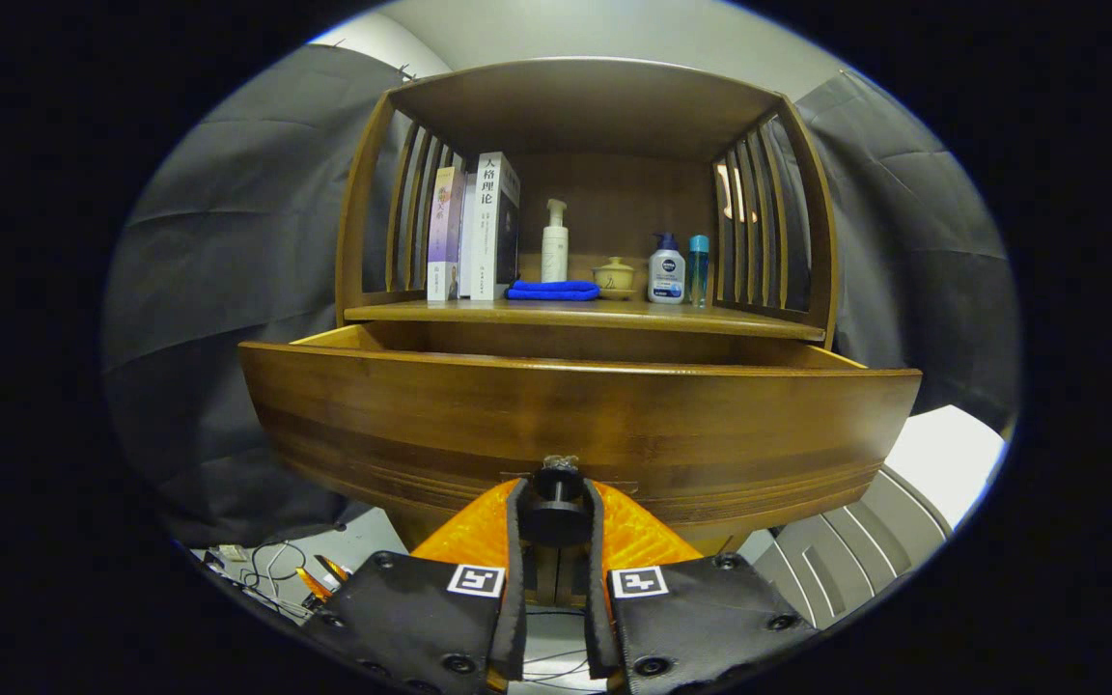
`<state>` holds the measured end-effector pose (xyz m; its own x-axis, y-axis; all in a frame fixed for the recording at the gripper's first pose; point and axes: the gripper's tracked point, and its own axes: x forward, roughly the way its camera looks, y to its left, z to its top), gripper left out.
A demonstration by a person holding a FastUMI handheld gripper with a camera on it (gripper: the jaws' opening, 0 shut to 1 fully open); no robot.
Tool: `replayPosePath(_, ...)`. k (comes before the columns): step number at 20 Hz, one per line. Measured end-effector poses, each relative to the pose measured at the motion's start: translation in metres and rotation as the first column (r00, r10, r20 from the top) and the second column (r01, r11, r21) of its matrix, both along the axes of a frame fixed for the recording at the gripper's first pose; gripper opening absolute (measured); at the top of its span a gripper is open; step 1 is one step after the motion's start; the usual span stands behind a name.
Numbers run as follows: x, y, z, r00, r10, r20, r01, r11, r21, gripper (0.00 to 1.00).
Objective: Pull open the drawer, take out the items inside it, and place them on the countertop above the cabinet.
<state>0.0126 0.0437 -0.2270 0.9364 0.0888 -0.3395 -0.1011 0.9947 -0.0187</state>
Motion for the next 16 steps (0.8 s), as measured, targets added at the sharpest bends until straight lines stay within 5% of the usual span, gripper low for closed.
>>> replayPosePath(16,-0.034,0.003,0.005,0.999,0.035,-0.001,-0.035,0.999,-0.002,0.26)
